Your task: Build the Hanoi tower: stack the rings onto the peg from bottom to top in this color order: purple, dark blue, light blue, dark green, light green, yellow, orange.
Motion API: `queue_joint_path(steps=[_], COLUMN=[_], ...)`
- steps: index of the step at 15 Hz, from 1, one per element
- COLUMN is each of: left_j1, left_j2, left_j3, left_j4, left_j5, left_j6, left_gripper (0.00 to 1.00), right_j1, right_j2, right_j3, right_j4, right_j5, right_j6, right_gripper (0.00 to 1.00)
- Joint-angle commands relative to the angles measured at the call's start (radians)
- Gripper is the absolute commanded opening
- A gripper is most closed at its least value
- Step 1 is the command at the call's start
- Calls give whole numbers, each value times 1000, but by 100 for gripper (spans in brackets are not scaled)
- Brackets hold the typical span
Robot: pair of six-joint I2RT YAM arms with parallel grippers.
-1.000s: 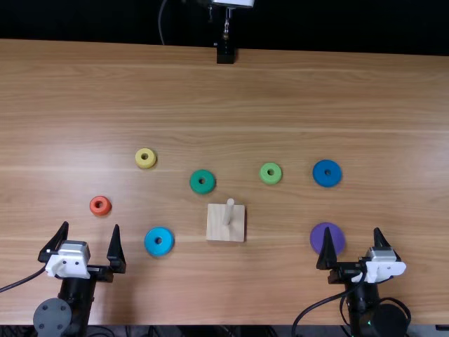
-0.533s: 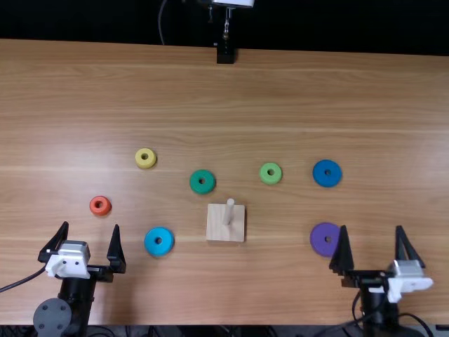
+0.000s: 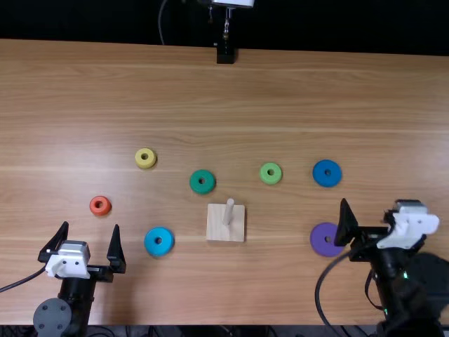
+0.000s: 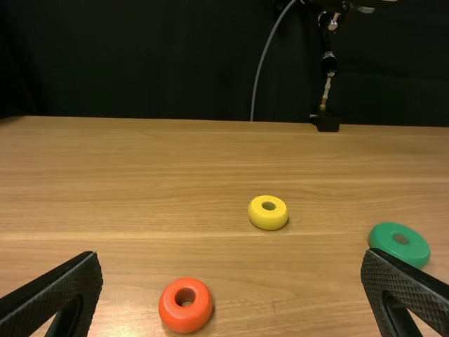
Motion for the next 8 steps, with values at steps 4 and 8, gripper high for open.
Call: queue_joint_path(steps=[4,8], left_j1=[7,7], left_j2=[-12,-12], left_j3=[-16,-16], left_j4=[-18,-18], left_j5=[8,8], left_j6=[5,3], left_gripper=[100,100], right_j1=[-9,-6], right_j2=[255,482], right_j3=[26,21], right_j4=[-41,-85], right_j5=[4,2], right_j6=[-2,3], right_gripper=[100,100])
